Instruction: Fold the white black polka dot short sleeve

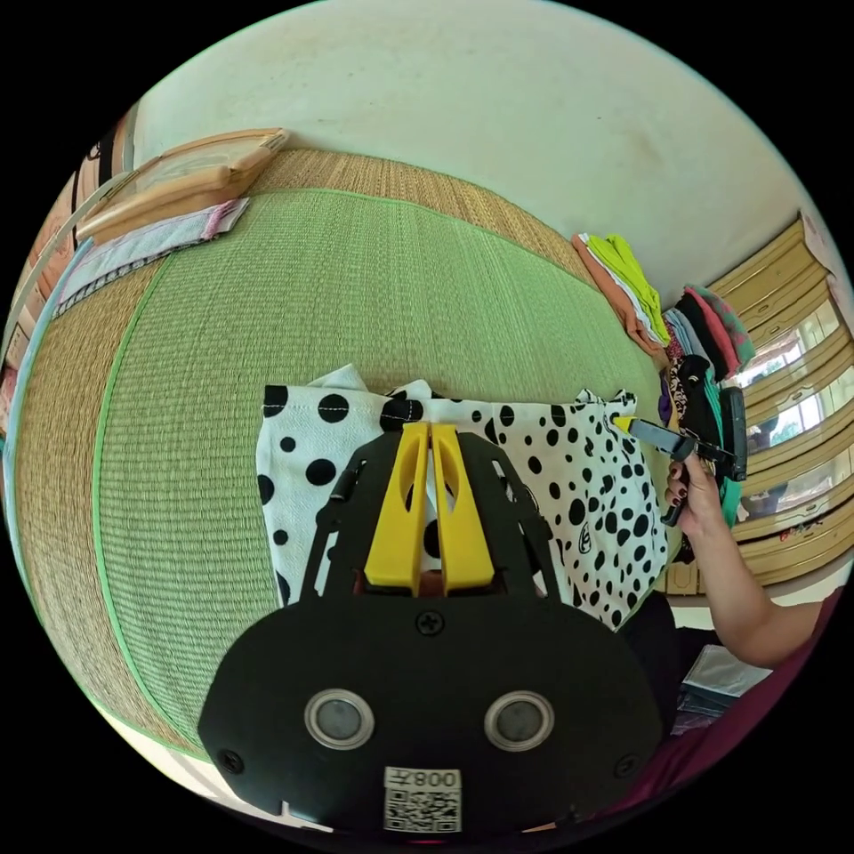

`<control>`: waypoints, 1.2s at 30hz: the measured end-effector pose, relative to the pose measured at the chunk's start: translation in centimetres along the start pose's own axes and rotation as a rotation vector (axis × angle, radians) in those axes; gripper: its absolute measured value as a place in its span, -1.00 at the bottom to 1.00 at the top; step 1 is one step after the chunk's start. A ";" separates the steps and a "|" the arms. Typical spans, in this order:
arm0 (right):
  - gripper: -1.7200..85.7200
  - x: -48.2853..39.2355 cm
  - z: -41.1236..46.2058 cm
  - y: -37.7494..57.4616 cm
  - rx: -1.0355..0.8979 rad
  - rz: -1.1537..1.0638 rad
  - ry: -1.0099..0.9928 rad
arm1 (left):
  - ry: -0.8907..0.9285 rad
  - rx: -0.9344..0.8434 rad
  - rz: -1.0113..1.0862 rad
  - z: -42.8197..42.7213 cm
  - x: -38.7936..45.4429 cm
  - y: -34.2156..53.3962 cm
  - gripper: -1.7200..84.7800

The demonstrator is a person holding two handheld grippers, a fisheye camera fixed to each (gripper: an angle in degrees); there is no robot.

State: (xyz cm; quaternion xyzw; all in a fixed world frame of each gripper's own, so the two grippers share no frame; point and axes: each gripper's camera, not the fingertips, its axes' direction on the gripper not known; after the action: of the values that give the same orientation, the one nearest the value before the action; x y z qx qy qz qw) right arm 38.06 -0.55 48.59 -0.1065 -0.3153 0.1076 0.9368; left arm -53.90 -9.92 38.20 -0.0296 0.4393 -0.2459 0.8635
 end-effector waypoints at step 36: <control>-0.96 -2.7 -4.8 15.3 -0.118 -0.039 0.008 | -0.040 -0.203 0.004 -4.6 1.5 17.7 -0.96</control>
State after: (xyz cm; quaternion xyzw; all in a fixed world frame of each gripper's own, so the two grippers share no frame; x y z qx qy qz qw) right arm 36.81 12.73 39.22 -0.1556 -0.3192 0.0703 0.9322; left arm -49.69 5.68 29.58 -0.1210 0.4449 -0.1975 0.8651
